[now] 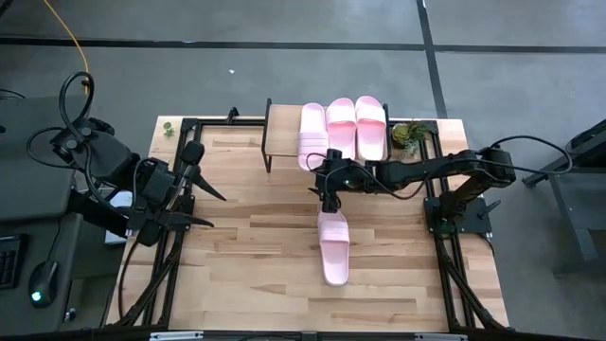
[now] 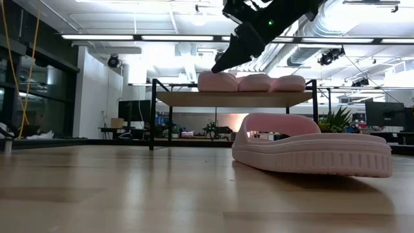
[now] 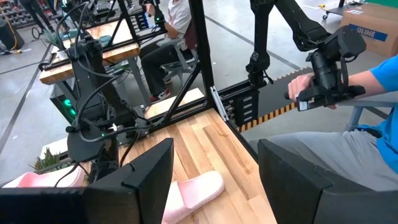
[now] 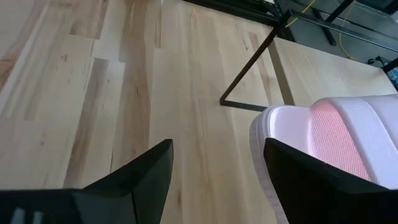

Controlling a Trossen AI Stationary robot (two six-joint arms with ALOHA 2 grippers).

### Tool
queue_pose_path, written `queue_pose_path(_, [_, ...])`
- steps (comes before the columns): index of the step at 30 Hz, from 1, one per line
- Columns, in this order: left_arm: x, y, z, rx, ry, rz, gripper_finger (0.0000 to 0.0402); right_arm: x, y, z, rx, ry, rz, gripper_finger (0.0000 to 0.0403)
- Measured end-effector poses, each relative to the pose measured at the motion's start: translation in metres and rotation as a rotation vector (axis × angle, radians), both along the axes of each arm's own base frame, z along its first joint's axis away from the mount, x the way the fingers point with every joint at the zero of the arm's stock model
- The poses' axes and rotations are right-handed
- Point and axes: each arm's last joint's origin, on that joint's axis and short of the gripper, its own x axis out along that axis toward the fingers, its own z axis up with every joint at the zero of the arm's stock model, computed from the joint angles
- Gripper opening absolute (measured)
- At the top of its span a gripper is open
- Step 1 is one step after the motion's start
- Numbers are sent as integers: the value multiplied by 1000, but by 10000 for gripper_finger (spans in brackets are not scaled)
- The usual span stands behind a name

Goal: Pick and place slides into the shelf
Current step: Put the pink slide on the shelf

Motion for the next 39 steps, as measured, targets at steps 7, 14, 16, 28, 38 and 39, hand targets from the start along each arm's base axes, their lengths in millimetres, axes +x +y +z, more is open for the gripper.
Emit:
queue_pose_path(7, [0,0,0,0,0,0,214,-1,-1,0,-23,14,-15,246])
queue_pose_path(14, [0,0,-1,0,8,2,214,-1,-2,0,-69,25,-37,246])
queue_pose_path(16, [0,0,-1,0,10,2,214,-1,-2,-1,-81,30,-37,246])
queue_pose_path(28, [0,0,-1,-7,13,5,214,-3,-6,0,-180,48,-148,246])
queue_pose_path(38, [-1,0,-2,-2,24,5,214,4,-1,6,-111,-48,-9,246])
queue_pose_path(39, [-1,0,-2,-2,27,5,214,4,0,7,-94,-55,17,246])
